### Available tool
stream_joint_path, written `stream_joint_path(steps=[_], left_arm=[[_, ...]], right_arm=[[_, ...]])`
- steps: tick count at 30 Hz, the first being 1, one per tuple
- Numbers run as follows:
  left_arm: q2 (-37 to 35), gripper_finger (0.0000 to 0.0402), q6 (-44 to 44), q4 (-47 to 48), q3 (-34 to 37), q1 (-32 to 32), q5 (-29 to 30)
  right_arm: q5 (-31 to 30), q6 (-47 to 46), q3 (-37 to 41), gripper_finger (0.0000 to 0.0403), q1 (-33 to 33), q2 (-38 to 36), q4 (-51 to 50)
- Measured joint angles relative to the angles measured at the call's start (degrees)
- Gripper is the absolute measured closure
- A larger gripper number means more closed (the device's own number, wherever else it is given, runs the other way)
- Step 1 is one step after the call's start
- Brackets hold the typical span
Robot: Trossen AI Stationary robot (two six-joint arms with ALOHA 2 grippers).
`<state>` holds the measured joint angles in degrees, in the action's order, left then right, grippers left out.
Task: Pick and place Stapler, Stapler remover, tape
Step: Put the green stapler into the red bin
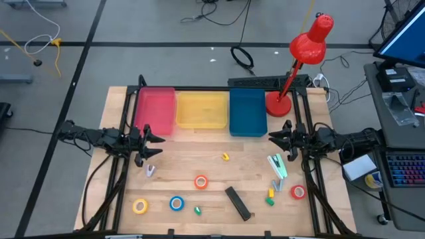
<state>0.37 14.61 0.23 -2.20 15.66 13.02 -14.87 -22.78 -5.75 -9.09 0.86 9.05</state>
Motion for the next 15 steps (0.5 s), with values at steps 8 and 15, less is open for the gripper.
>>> stream_joint_path(steps=[8,15], left_arm=[[0.0,0.0174,0.0,0.0,0.0,0.0,0.0],[0.0,0.0174,0.0,-0.1,0.0,0.0,0.0]], right_arm=[[-0.3,-21.1,0.0,0.0303,0.0,0.0,0.8],[-3.2,-26.1,0.0,0.0303,0.0,0.0,1.0]])
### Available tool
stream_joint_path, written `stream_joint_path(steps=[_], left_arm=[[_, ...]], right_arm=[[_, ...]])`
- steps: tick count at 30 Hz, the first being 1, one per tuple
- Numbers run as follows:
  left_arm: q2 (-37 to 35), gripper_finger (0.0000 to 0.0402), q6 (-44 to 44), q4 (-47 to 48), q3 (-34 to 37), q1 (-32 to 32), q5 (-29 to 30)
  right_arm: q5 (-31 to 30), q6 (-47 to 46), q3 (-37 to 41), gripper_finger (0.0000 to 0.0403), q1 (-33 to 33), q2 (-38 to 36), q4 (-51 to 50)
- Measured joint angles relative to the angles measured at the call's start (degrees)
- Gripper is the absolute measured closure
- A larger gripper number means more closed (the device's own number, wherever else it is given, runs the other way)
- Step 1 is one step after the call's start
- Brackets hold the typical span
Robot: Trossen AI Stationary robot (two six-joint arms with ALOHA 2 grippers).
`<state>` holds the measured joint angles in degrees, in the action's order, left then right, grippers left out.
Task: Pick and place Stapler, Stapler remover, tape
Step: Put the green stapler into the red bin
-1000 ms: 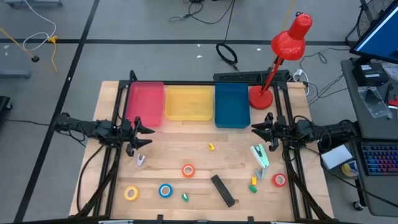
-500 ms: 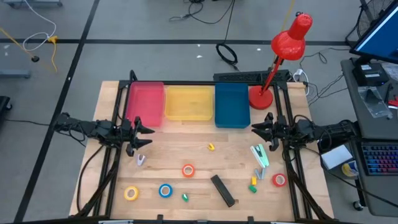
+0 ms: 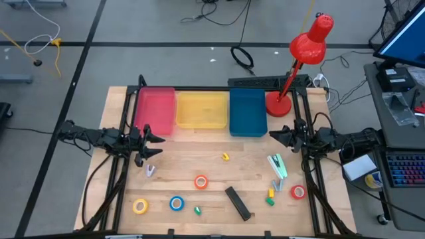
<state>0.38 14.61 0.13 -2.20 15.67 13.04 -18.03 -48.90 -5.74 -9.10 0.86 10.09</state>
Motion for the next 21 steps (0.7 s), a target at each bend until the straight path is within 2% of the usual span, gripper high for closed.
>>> stream_joint_path(steps=[4,8,11,16,21], left_arm=[[0.0,0.0174,3.2,-3.5,0.0,0.0,0.0],[0.0,0.0174,14.8,-12.4,0.0,0.0,0.7],[0.0,0.0174,19.8,-19.3,0.0,0.0,2.0],[0.0,0.0174,17.1,-25.9,0.0,0.0,-1.0],[0.0,0.0174,15.9,-25.3,0.0,0.2,-1.5]], right_arm=[[0.1,0.1,0.0,0.0303,0.0,0.0,0.0],[0.1,0.0,0.0,0.0303,0.0,0.0,1.1],[0.1,0.1,0.0,0.0303,0.0,0.0,2.3],[0.1,0.5,0.0,0.0303,0.0,0.0,2.4],[0.3,0.5,0.0,0.0303,0.0,0.0,2.4]])
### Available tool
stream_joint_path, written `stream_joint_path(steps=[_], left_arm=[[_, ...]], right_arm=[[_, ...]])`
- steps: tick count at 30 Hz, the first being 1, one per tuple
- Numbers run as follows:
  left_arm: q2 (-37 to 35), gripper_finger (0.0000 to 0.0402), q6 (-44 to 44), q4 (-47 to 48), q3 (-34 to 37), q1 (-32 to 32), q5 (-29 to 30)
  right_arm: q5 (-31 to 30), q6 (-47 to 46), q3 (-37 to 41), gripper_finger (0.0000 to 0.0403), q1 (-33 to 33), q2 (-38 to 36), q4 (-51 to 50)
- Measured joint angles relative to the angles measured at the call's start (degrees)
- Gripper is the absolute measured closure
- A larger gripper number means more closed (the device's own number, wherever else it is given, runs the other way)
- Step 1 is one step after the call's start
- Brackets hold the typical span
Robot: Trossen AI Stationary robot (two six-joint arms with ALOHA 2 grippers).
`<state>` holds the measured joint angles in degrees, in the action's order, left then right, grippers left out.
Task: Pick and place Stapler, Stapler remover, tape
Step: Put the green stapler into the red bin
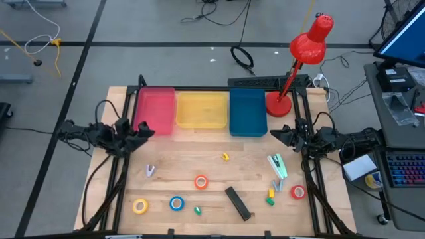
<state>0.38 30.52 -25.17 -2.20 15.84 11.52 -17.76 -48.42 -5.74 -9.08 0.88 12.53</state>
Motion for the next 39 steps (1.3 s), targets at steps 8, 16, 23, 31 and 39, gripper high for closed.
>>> stream_joint_path(steps=[8,16,23,31,39], left_arm=[[4.3,0.0174,1.0,0.2,0.0,2.0,0.1],[7.1,0.0174,3.3,0.1,0.0,3.0,0.5],[7.1,0.0174,4.4,0.0,0.0,3.0,1.4],[7.1,0.0174,4.5,0.0,0.0,3.0,3.9],[7.1,0.0174,3.9,0.1,0.0,3.0,4.2]], right_arm=[[0.3,1.2,0.0,0.0303,0.0,0.0,0.7],[11.9,6.1,-1.5,0.0303,0.0,3.6,15.7],[13.5,7.2,-15.2,0.0303,-0.1,15.7,-7.9],[15.1,5.6,-37.8,0.0313,-0.1,36.3,-54.9],[16.7,-1.4,-45.0,0.0324,-0.1,50.2,-86.0]])
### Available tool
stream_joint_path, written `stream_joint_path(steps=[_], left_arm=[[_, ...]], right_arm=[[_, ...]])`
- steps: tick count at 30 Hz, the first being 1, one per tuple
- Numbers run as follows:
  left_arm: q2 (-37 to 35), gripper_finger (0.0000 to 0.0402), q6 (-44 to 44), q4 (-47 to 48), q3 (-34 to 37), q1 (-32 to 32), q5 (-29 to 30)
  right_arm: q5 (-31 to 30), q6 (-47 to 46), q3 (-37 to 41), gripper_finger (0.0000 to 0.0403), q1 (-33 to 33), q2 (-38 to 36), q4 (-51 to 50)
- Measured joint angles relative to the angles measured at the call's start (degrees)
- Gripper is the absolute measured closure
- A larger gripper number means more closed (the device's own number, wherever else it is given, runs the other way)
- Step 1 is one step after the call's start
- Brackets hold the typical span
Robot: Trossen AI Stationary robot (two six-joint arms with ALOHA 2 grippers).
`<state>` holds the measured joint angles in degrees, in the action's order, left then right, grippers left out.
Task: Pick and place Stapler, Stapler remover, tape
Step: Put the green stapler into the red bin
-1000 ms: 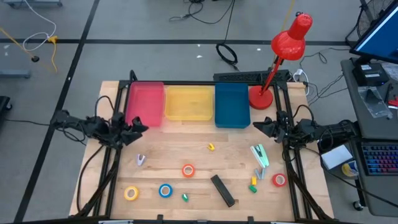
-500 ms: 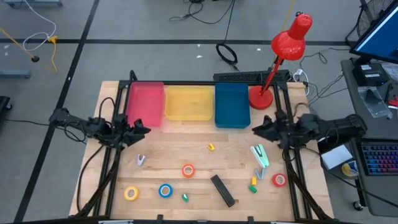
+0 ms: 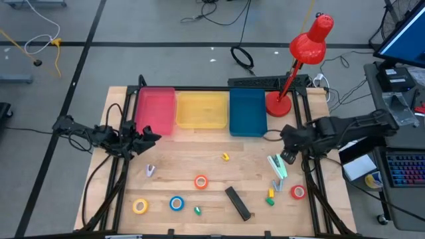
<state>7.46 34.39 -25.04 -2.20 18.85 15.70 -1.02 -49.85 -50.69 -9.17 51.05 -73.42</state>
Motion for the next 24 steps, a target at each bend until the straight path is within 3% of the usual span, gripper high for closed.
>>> stream_joint_path(steps=[5,15,24], left_arm=[[0.0,0.0174,0.0,0.1,0.0,0.0,0.0],[0.0,0.0174,0.3,1.8,0.0,0.0,1.0],[0.0,0.0174,0.2,1.8,0.0,0.0,1.0]], right_arm=[[3.0,-1.3,2.2,0.0305,0.0,2.6,-4.2],[10.0,-1.5,6.0,0.0232,0.0,2.2,1.0],[10.4,-1.5,9.0,0.0156,0.0,2.3,6.6]])
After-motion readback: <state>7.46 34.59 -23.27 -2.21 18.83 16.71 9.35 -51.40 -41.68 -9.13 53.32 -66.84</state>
